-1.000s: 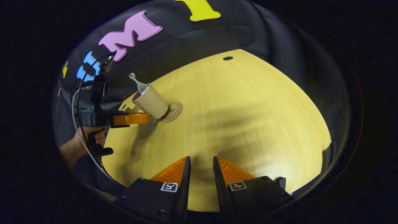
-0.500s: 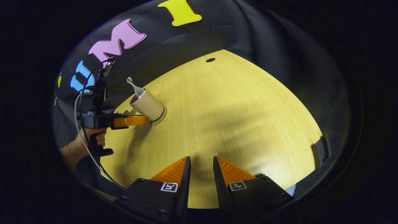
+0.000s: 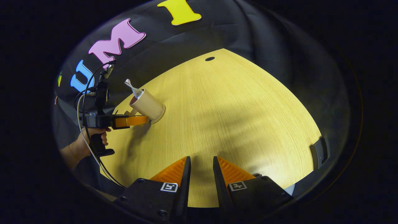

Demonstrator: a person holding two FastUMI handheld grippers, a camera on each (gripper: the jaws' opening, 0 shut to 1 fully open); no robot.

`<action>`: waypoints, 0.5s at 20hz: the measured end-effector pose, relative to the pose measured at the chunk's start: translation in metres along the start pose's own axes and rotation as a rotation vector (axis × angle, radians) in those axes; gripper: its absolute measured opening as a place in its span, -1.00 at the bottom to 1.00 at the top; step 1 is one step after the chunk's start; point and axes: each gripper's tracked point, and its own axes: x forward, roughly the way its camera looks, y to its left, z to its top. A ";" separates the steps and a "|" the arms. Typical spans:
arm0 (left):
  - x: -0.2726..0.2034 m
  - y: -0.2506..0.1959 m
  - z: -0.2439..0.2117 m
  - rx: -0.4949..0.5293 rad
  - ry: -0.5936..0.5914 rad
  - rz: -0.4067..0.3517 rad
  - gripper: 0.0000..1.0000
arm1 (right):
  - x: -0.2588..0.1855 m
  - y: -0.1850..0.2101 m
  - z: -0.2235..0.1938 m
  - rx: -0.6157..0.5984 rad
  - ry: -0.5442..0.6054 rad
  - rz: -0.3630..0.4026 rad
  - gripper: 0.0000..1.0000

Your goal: Put the toothbrush and toothpaste on the desktop into the cup, then pick up the cup and place it on the coaster on the desktop.

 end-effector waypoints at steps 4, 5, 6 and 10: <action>-0.010 -0.004 -0.013 0.041 0.004 0.015 0.01 | -0.003 0.004 -0.007 -0.004 -0.002 -0.004 -0.12; -0.013 -0.004 -0.016 0.047 0.001 0.007 0.20 | -0.003 0.006 -0.009 -0.007 0.000 -0.006 -0.12; -0.016 -0.007 -0.021 0.049 0.003 -0.009 0.39 | -0.004 0.010 -0.012 -0.010 0.000 -0.006 -0.12; -0.040 -0.003 -0.037 0.060 -0.023 -0.009 0.82 | -0.008 0.036 -0.015 -0.041 -0.011 0.007 -0.12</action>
